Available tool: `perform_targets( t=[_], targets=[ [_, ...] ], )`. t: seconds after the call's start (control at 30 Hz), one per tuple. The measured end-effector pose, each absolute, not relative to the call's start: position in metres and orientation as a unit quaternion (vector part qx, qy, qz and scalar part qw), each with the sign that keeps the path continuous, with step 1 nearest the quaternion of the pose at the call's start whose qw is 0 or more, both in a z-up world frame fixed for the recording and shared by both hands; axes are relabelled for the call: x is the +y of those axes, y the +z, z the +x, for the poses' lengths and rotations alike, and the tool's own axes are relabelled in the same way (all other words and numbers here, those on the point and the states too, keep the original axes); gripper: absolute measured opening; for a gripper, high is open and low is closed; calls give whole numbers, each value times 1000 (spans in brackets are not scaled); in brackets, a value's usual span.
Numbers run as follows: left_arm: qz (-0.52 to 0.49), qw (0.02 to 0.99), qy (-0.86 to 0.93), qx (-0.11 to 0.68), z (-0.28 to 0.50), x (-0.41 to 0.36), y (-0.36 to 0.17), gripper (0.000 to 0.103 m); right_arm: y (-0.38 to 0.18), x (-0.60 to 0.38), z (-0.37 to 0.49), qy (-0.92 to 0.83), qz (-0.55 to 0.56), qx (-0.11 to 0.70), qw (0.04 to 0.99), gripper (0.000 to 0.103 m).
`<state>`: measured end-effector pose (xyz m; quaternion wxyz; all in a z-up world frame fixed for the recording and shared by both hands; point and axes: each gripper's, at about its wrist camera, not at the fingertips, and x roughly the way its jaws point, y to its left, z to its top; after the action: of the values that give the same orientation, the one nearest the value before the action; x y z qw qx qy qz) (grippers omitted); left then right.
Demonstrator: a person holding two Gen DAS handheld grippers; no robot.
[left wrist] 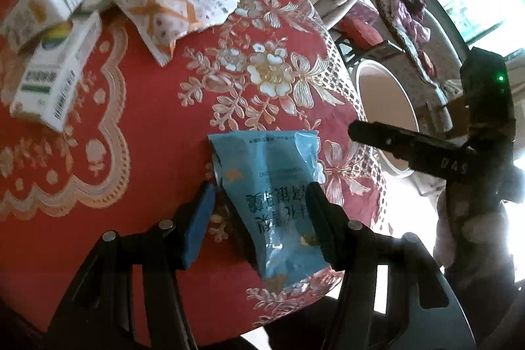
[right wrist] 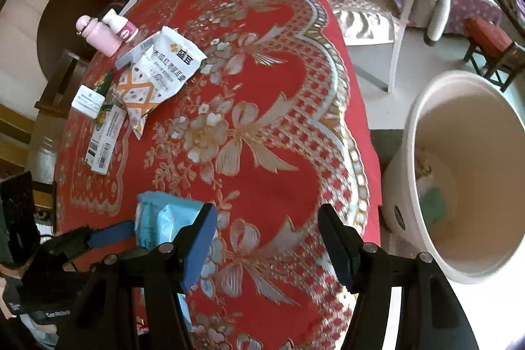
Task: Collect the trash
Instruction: 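Grasp the blue wrapper with the right gripper while the left reaches the white-orange bag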
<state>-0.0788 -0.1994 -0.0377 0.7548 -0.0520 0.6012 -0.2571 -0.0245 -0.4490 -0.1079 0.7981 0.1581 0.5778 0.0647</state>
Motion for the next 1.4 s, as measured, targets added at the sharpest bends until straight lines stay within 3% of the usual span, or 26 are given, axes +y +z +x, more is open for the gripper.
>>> perform_targets(
  t=[0.43, 0.77, 0.8, 0.83, 0.87, 1.17, 1.4],
  targets=[
    [-43, 800, -212, 560, -47, -127, -7, 56, -111, -371, -49, 100, 165, 569, 799, 73],
    [-36, 808, -222, 544, -12, -138, 0, 58, -120, -323, -47, 85, 73, 571, 813, 74],
    [-35, 809, -226, 541, -7, -144, 1, 59, -120, -325, -47, 75, 63, 569, 817, 68],
    [-33, 810, -228, 539, -2, -147, 2, 60, -120, -330, -46, 68, 62, 567, 818, 53],
    [-28, 812, -228, 537, 3, -152, 2, 60, -120, -335, -46, 65, 68, 566, 819, 49],
    [57, 832, -210, 510, 57, -206, 0, 60, -120, -406, -38, 21, 140, 560, 816, 48],
    [101, 812, -188, 543, 91, -228, -29, 60, -117, -419, -34, 25, 150, 563, 812, 48]
  ],
)
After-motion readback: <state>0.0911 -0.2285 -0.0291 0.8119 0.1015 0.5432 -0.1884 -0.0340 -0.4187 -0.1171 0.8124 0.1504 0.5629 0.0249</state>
